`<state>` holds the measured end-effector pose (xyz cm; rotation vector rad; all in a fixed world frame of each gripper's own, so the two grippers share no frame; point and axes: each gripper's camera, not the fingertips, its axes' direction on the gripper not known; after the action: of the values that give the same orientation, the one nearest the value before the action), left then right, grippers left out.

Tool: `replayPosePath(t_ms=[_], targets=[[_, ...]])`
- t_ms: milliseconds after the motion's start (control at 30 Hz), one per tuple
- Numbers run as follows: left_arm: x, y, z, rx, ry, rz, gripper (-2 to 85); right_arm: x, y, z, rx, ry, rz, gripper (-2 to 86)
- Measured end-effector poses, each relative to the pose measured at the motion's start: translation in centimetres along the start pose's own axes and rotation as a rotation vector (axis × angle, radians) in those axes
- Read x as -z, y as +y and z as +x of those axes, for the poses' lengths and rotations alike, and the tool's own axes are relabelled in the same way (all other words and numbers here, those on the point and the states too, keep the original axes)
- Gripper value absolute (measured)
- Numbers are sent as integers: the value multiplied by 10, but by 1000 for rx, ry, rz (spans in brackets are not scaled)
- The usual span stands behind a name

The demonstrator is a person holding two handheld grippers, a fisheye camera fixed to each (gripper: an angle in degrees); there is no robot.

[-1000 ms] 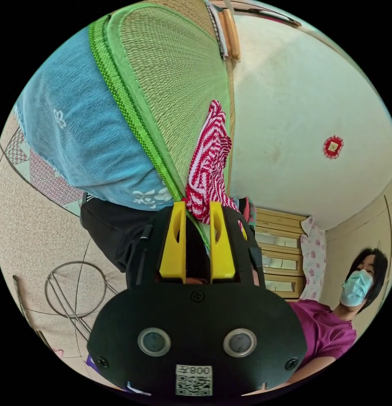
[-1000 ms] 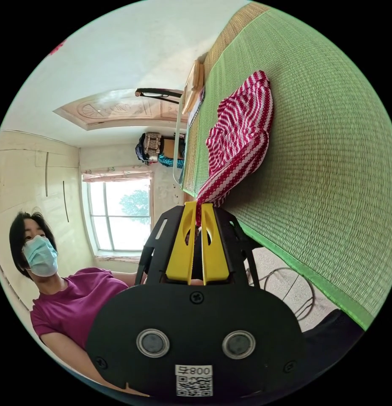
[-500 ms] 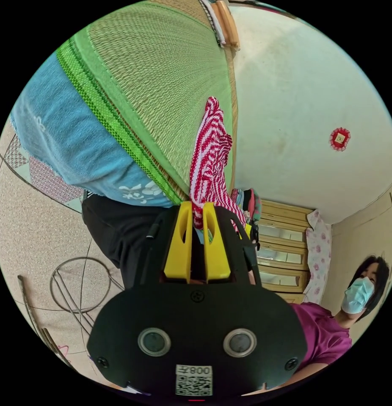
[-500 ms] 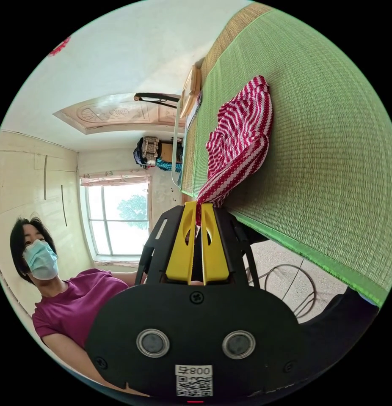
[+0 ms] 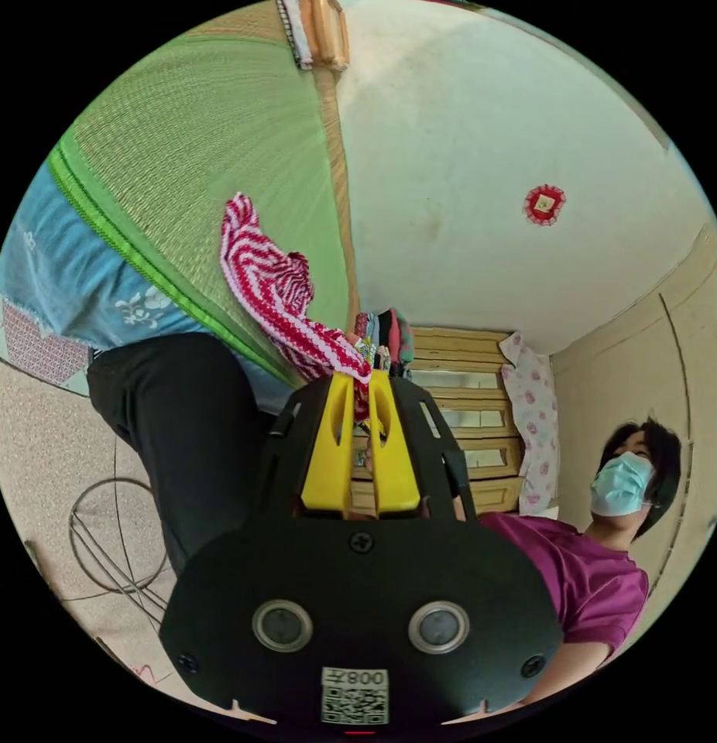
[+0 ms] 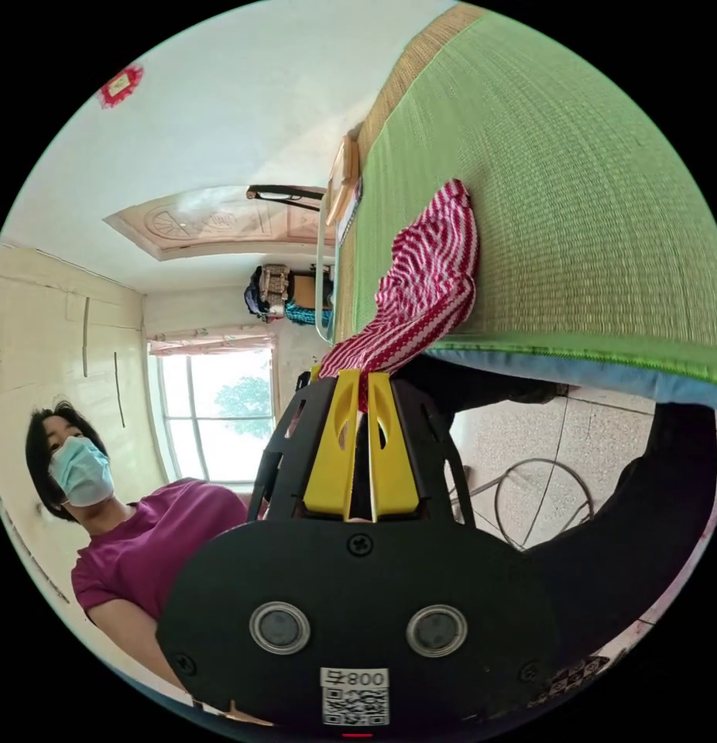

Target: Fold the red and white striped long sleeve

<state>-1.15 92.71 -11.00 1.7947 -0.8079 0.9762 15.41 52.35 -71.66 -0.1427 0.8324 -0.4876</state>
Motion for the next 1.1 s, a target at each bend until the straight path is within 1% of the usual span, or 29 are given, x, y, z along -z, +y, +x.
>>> replayPosePath(t_ms=[200,333,400,500,633,667,700,767,800,867,900,933,967,1000,1067,1100], targets=[[-64,-17,89,-169,95,-105,33,60,69,-7,131,-26,136,15],[-128,-29,143,-248,159,-174,33,104,106,-6,216,-19,218,15],[-162,-34,163,-272,169,-199,33,135,124,5,246,-18,262,14],[-228,-44,191,-291,137,-240,33,181,137,34,255,-5,303,14],[-342,-69,226,-291,99,-293,33,250,133,80,238,3,370,14],[-379,-80,239,-300,105,-309,33,276,125,92,243,11,391,14],[-397,-86,246,-303,106,-313,33,305,116,101,253,20,417,14],[-472,-112,285,-354,114,-318,33,350,99,105,289,40,449,14],[-491,-119,297,-369,119,-317,33,382,87,103,319,61,478,14],[-569,-146,351,-456,147,-317,33,431,68,95,372,91,516,14],[-588,-152,367,-482,153,-311,33,466,57,87,410,113,546,14],[-626,-162,399,-541,168,-302,33,484,52,82,430,122,558,14],[-664,-168,431,-608,186,-305,33,519,45,74,463,130,591,14],[-682,-170,446,-641,195,-309,33,552,43,66,497,143,636,14],[-755,-172,496,-739,220,-322,33,599,45,58,542,166,680,14],[-772,-170,504,-756,226,-327,33,627,52,58,562,186,704,14]])
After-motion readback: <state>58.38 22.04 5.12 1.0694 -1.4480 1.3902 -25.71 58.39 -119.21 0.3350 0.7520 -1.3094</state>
